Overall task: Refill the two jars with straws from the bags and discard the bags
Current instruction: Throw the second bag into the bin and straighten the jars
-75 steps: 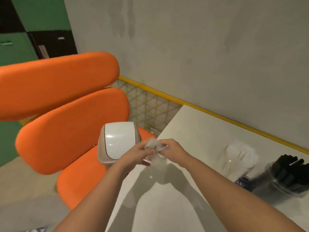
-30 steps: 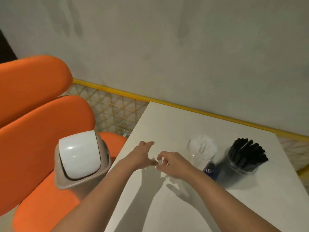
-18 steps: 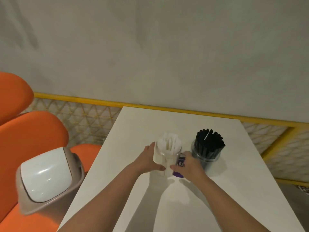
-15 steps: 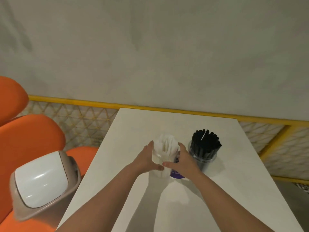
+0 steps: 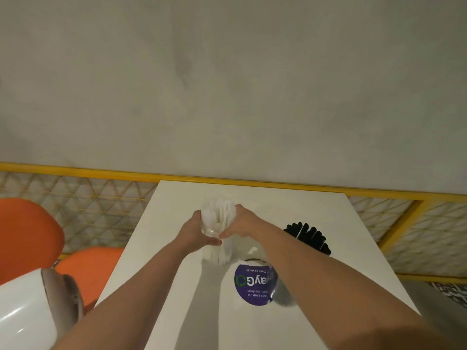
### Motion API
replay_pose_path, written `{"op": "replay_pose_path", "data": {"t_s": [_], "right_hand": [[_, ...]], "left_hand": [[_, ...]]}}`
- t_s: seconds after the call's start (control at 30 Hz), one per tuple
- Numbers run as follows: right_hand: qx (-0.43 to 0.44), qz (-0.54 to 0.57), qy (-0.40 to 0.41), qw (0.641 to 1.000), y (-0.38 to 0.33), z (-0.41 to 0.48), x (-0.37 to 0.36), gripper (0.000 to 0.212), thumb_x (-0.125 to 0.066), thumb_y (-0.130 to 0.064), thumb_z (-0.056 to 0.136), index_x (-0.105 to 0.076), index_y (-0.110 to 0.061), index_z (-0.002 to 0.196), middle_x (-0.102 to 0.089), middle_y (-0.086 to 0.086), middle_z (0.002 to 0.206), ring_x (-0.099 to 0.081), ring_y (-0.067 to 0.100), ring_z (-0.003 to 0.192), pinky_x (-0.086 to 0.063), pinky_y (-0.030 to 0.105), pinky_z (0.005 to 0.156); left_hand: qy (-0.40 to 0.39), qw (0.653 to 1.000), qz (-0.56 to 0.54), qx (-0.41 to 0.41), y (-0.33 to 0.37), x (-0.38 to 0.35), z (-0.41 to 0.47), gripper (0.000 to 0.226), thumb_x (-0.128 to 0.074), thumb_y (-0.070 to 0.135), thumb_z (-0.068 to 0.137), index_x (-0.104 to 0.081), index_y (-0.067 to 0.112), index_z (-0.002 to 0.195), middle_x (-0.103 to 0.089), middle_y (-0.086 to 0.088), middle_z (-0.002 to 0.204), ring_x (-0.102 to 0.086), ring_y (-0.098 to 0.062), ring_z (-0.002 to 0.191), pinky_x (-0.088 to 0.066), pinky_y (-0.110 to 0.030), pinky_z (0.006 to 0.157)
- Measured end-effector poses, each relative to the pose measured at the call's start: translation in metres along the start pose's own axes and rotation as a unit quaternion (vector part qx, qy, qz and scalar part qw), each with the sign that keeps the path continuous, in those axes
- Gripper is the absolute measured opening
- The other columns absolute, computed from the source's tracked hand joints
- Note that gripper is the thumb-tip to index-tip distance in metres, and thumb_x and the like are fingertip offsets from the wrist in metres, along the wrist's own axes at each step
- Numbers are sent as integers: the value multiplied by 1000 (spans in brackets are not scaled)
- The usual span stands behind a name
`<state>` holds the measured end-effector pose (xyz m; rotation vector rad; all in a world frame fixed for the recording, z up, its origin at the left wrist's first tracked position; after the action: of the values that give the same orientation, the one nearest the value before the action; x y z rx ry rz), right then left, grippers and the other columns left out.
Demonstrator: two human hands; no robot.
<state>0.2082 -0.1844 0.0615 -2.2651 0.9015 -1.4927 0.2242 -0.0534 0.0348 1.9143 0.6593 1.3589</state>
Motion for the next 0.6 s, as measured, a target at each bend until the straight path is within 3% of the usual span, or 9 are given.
{"op": "replay_pose_path", "data": {"t_s": [0.13,0.27,0.4,0.53,0.6], "right_hand": [[-6,-3,0,1000,-7,22,13,80,-83,-21,65,-40,-12,132,-54,9,127,-54,23,105,-48,32,72],[-6,-41,-2,999,-12,38,22,79,-82,-23,65,-43,-15,133,-55,7,129,-54,27,115,-49,34,79],[-20,-92,6,995,-10,45,33,85,-79,-26,72,-32,-8,139,-47,10,136,-48,28,123,-46,35,92],[-15,-174,15,985,-14,32,55,81,-73,-35,78,-32,0,138,-43,13,141,-46,27,127,-43,33,96],[-2,-194,17,981,-14,18,71,77,-67,-41,82,-35,-1,138,-41,12,144,-43,27,129,-40,32,99]], "left_hand": [[-3,1000,-11,-5,4,3,26,90,-86,14,64,-34,9,137,-51,-3,127,-50,-26,118,-39,-26,87],[-5,1000,-17,-3,3,2,48,93,-86,15,63,-32,9,138,-51,-6,132,-49,-26,120,-39,-27,88],[-2,1000,-11,-7,6,1,56,93,-87,16,62,-33,9,138,-48,-2,133,-49,-24,121,-40,-27,88],[7,999,29,17,1,2,52,103,-88,33,58,-30,11,140,-46,-5,137,-48,-27,123,-45,-34,92],[0,996,61,63,-6,1,43,102,-82,41,65,-25,8,143,-44,-7,139,-49,-28,122,-48,-34,86]]}}
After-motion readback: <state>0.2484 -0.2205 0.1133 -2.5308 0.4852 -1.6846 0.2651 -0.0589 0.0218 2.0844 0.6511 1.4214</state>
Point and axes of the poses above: each hand's wrist, its own z-axis towards the middle knuckle, its own x-axis out of the back of the hand, y = z × x, the point moved 7 cm from there along z, towards the middle knuckle
